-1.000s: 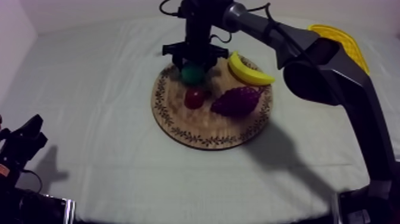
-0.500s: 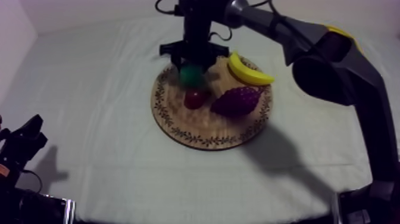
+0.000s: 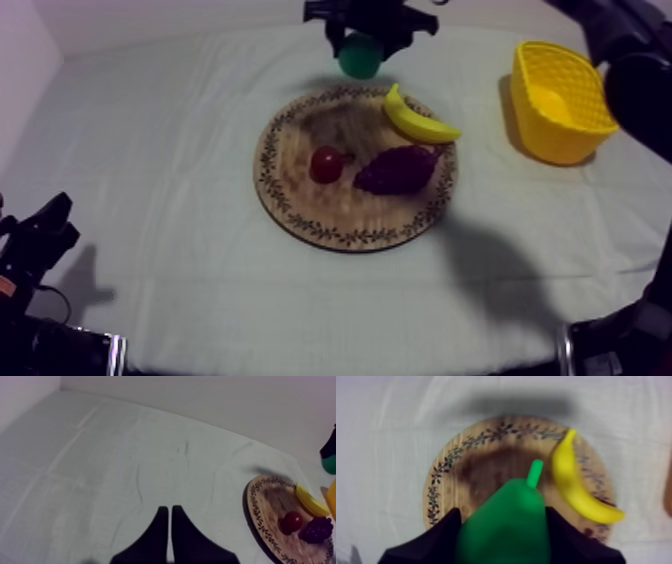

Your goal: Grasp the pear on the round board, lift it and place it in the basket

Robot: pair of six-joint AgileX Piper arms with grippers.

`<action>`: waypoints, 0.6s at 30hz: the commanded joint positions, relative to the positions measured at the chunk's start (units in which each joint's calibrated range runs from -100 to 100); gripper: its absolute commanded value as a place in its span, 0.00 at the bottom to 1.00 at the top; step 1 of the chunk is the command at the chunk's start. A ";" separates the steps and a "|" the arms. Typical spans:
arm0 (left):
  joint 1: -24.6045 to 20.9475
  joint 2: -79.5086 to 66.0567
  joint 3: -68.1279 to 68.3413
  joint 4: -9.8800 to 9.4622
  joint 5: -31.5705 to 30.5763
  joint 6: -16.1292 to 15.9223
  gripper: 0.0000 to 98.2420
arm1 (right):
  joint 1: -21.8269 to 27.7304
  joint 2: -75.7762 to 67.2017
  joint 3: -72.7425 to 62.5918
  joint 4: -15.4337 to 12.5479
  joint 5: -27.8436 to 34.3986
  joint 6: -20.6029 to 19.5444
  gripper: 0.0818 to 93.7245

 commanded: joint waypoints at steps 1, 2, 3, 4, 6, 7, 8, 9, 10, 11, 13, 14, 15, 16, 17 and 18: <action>0.01 0.02 -0.02 0.01 0.02 -0.01 0.00 | 1.81 -5.48 3.80 0.21 -0.40 0.54 0.40; 0.01 0.02 -0.02 0.01 0.02 -0.01 0.00 | 2.78 -6.89 5.09 0.25 -0.54 0.86 0.40; 0.01 0.02 -0.02 0.01 0.02 -0.01 0.00 | 3.85 -8.21 6.40 0.25 -0.72 1.21 0.40; 0.01 0.02 -0.02 0.01 0.02 -0.01 0.00 | 4.99 -9.44 7.64 0.26 -0.92 1.60 0.40; 0.01 0.02 -0.02 0.01 0.02 -0.01 0.00 | 7.36 -11.56 9.84 0.34 -1.19 2.39 0.40; 0.01 0.02 -0.02 0.01 0.02 -0.01 0.00 | 8.55 -12.45 10.82 0.41 -1.27 2.80 0.41; 0.01 0.02 -0.02 0.01 0.02 -0.01 0.00 | 9.75 -13.20 11.74 0.53 -1.37 3.17 0.41; 0.01 0.02 -0.02 0.01 0.02 -0.01 0.00 | 10.98 -13.82 12.62 0.67 -1.54 3.52 0.41; 0.01 0.02 -0.02 0.01 0.02 -0.01 0.00 | 12.20 -14.33 13.46 0.79 -1.78 3.87 0.41; 0.01 0.02 -0.02 0.01 0.02 -0.01 0.00 | 13.41 -14.72 14.22 0.96 -2.05 4.20 0.41; 0.01 0.02 -0.02 0.01 0.02 -0.01 0.00 | 15.69 -15.22 15.67 1.36 -2.79 4.75 0.41; 0.01 0.02 -0.02 0.01 0.02 -0.01 0.00 | 16.77 -15.36 16.33 1.57 -3.21 5.00 0.41; 0.01 0.02 -0.02 0.01 0.02 -0.01 0.00 | 17.82 -15.44 16.96 1.75 -3.68 5.21 0.42; 0.01 0.02 -0.02 0.01 0.02 -0.01 0.00 | 18.83 -15.44 17.54 1.87 -4.15 5.42 0.42; 0.01 0.02 -0.02 0.01 0.02 -0.01 0.00 | 19.79 -15.39 18.01 1.99 -4.60 5.62 0.42; 0.01 0.02 -0.02 0.01 0.02 -0.01 0.00 | 20.67 -15.28 18.37 2.10 -5.03 5.79 0.42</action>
